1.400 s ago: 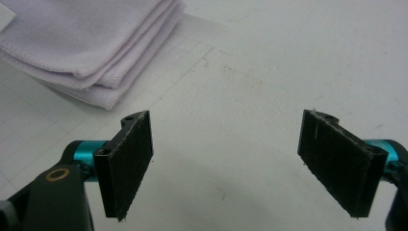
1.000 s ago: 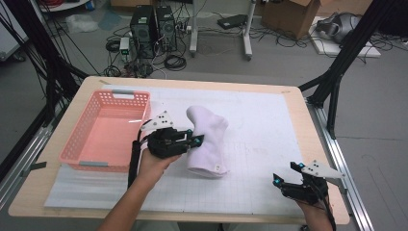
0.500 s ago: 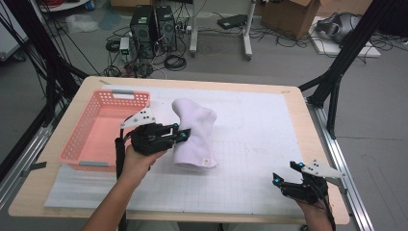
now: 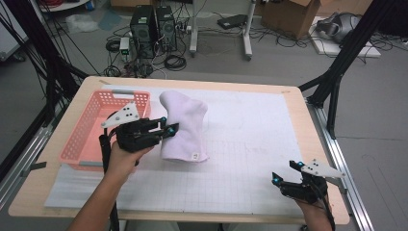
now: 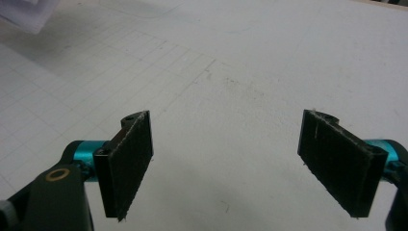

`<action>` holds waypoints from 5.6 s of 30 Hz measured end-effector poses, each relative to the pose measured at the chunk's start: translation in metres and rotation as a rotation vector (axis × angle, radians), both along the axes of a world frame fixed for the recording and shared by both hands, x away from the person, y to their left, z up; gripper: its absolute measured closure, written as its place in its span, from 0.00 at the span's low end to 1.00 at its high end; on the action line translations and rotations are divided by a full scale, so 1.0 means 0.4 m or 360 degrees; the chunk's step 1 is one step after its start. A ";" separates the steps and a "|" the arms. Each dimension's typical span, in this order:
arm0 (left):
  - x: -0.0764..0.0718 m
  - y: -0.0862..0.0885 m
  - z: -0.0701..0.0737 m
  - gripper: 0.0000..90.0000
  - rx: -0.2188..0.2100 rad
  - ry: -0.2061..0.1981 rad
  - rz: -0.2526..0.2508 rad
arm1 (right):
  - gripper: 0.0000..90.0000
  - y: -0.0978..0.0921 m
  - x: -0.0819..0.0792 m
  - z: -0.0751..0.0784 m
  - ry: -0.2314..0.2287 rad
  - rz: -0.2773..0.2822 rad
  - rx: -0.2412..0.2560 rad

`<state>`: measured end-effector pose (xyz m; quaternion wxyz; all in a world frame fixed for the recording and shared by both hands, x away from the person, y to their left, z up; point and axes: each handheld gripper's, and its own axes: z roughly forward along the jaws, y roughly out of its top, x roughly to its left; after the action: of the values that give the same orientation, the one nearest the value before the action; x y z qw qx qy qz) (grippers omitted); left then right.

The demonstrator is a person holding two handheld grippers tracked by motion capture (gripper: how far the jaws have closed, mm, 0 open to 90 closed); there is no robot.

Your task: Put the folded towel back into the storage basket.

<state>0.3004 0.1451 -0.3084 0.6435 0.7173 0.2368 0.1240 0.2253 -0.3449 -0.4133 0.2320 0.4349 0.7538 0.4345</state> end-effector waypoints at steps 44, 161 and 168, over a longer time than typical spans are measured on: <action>0.020 0.302 0.090 0.82 -0.0066 -0.0198 0.0090 | 0.21 0.018 0.012 0.005 0.0001 -0.0024 -0.0007; 0.140 0.549 -0.131 0.40 0.0253 0.0682 0.0763 | 0.21 0.055 0.014 -0.006 0.0040 -0.0010 -0.0134; 0.159 0.521 -0.151 0.66 0.0411 0.0801 0.0899 | 0.21 0.057 0.014 -0.006 0.0036 -0.0004 -0.0135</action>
<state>0.3641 0.3536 -0.3690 0.4106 0.7068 0.5575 0.1452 0.2310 -0.3221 -0.4156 0.2423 0.4306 0.7736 0.3969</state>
